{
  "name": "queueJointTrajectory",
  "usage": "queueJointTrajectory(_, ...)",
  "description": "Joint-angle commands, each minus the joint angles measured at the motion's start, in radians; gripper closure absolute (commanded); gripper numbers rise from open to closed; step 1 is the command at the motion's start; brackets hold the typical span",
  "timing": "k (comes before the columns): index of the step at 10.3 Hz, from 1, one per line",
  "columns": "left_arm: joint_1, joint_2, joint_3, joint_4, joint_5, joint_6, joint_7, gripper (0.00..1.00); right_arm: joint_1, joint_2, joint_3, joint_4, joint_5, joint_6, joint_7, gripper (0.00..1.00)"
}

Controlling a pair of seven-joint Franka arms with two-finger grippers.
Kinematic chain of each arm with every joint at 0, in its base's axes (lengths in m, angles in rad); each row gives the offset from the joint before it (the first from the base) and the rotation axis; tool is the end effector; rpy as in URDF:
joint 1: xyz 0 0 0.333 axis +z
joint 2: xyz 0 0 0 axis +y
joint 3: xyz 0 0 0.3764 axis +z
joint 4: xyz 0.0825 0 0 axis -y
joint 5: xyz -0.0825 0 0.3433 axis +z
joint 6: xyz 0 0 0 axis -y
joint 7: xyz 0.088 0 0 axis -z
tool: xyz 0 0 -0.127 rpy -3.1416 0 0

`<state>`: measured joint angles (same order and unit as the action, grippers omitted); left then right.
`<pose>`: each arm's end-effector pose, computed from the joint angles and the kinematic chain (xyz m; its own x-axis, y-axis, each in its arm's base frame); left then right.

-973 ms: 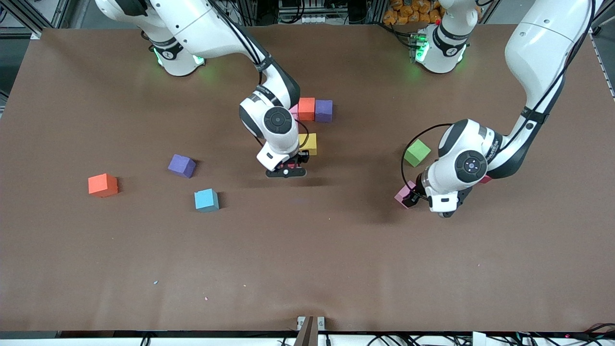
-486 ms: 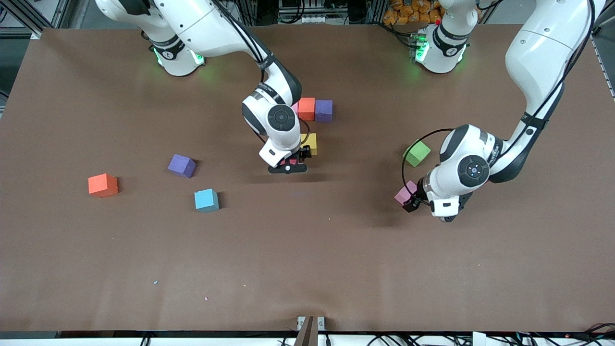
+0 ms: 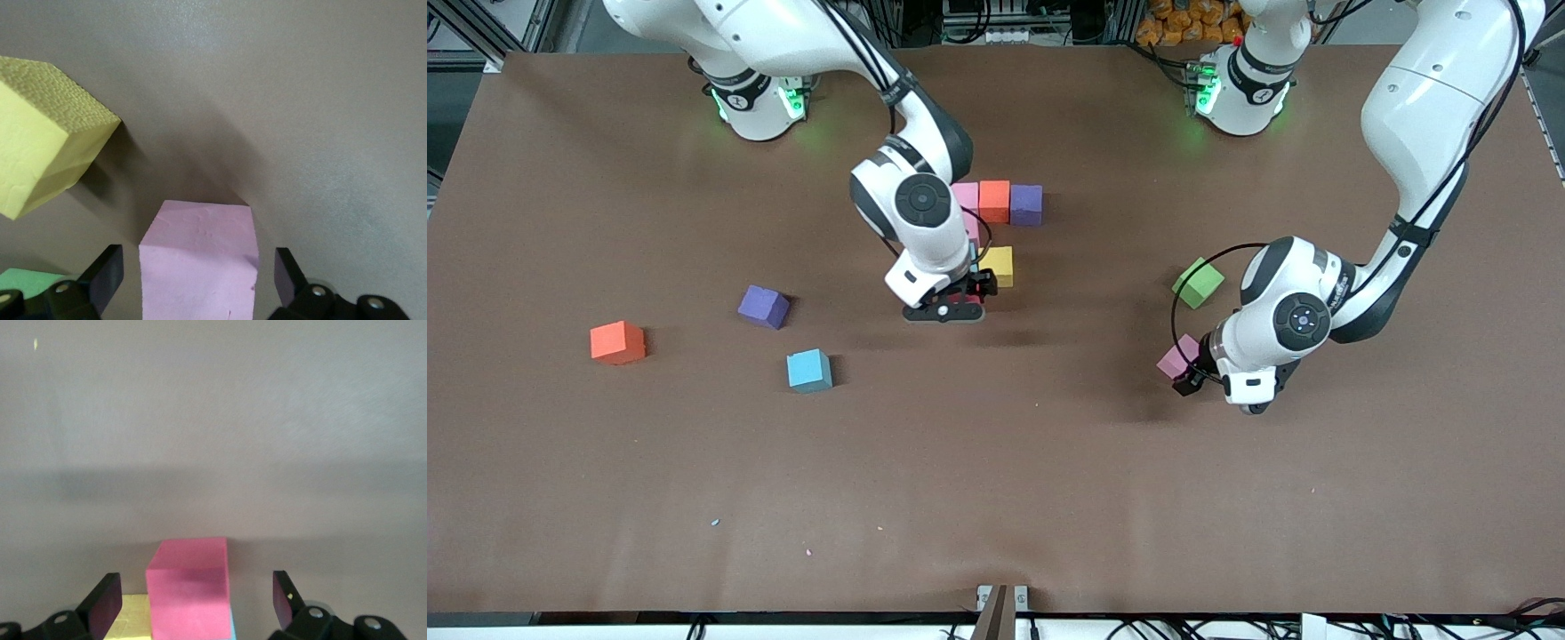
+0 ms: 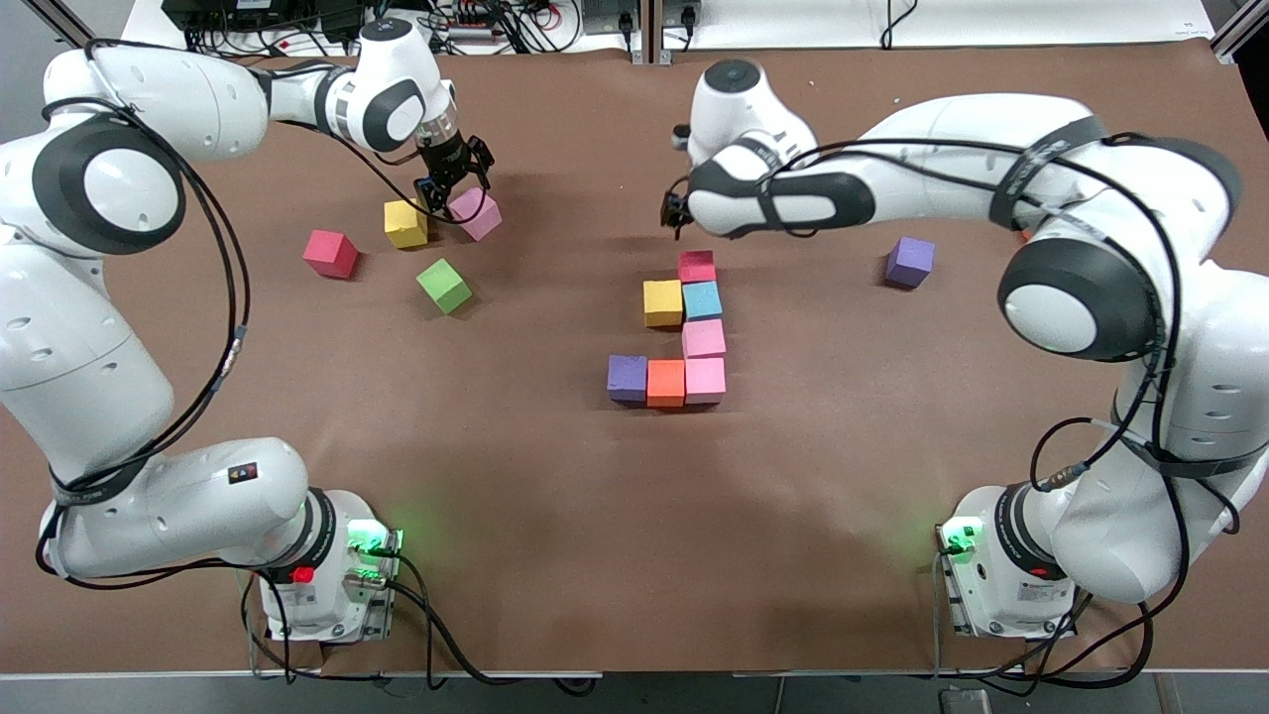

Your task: Arrange 11 blocks into digit 3

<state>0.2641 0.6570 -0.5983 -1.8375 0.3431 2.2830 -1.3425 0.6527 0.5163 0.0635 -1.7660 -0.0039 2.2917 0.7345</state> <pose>0.6183 -0.1543 0.2712 0.6498 0.7501 -0.1230 0.7524 -0.6577 -0.0357 0.5020 0.4295 0.3323 0.9996 -0.0240 -0.0113 -0.0243 -0.9993 -0.0280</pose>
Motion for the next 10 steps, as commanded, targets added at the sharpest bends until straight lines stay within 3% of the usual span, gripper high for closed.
queueJointTrajectory(1, 0.001, 0.004, -0.003, 0.006, 0.023, 0.007, -0.102, 0.21, -0.095, -0.041, 0.004, -0.027, 0.009, -0.041, -0.076, 0.00)
queueJointTrajectory(2, -0.009, 0.004, -0.003, 0.009, 0.025, 0.007, -0.165, 0.41, -0.151, -0.041, 0.004, -0.027, 0.009, -0.049, -0.149, 0.00)
queueJointTrajectory(3, -0.009, 0.004, -0.003, 0.007, 0.028, 0.007, -0.187, 0.50, -0.184, -0.041, 0.002, -0.027, 0.009, -0.063, -0.206, 0.00)
queueJointTrajectory(7, -0.014, 0.006, -0.003, -0.003, 0.030, 0.007, -0.182, 0.50, -0.336, -0.048, 0.001, -0.027, -0.001, -0.113, -0.439, 0.00)
queueJointTrajectory(8, -0.019, 0.004, -0.003, -0.011, 0.030, 0.007, -0.191, 0.68, -0.359, -0.044, -0.001, -0.029, -0.004, -0.110, -0.499, 0.00)
queueJointTrajectory(9, -0.020, -0.007, -0.006, -0.014, 0.022, 0.007, -0.242, 0.93, -0.379, -0.038, -0.001, -0.029, -0.008, -0.103, -0.551, 0.00)
queueJointTrajectory(10, -0.022, -0.022, -0.018, -0.025, 0.022, 0.004, -0.350, 1.00, -0.392, -0.035, -0.002, -0.032, -0.010, -0.083, -0.604, 0.00)
